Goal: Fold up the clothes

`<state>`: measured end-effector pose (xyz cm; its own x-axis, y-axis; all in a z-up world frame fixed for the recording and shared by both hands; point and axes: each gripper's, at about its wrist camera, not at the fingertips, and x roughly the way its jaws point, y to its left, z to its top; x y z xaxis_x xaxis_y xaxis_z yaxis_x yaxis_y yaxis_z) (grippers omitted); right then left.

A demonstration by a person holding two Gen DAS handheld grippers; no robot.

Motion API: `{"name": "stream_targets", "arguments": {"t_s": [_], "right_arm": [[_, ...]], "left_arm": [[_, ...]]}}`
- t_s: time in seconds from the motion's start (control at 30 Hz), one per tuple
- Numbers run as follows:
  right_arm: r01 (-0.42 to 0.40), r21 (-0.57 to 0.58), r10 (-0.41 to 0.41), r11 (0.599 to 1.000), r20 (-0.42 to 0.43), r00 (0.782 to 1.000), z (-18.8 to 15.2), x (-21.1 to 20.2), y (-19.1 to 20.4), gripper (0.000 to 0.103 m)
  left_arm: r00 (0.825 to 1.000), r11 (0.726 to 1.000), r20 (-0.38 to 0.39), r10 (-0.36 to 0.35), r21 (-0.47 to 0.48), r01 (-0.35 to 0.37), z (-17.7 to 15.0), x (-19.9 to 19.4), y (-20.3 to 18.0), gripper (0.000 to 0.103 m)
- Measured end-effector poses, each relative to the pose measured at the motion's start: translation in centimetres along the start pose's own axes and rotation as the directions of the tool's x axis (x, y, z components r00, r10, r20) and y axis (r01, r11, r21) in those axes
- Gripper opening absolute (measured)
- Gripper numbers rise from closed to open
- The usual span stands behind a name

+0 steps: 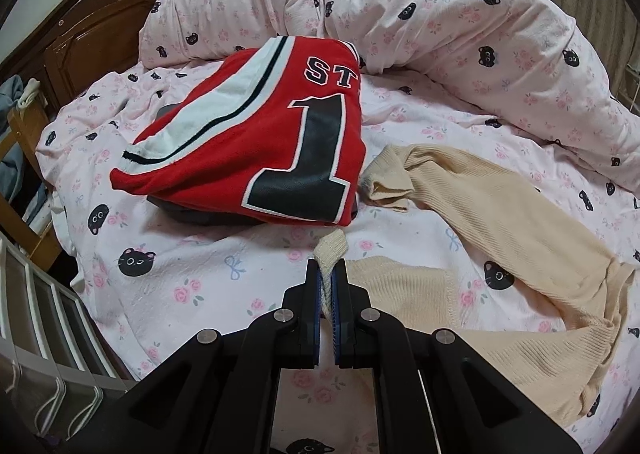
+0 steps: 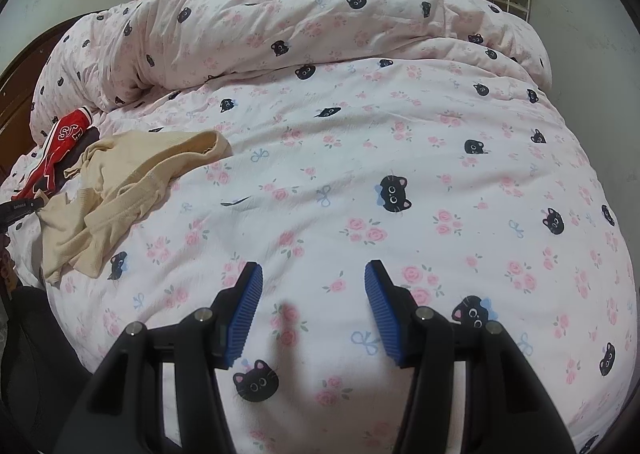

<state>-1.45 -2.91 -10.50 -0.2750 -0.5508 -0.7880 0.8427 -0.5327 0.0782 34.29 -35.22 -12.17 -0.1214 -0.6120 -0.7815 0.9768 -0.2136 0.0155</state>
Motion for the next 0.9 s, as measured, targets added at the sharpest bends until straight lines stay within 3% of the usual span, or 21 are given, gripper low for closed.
{"name": "stream_targets", "arguments": {"t_s": [0.9], "right_arm": [[0.012, -0.038, -0.013, 0.999, -0.022, 1.0, -0.3, 0.7, 0.7, 0.055]], "left_arm": [[0.998, 0.999, -0.055, -0.018, -0.03, 0.016, -0.2, 1.3, 0.7, 0.004]]}}
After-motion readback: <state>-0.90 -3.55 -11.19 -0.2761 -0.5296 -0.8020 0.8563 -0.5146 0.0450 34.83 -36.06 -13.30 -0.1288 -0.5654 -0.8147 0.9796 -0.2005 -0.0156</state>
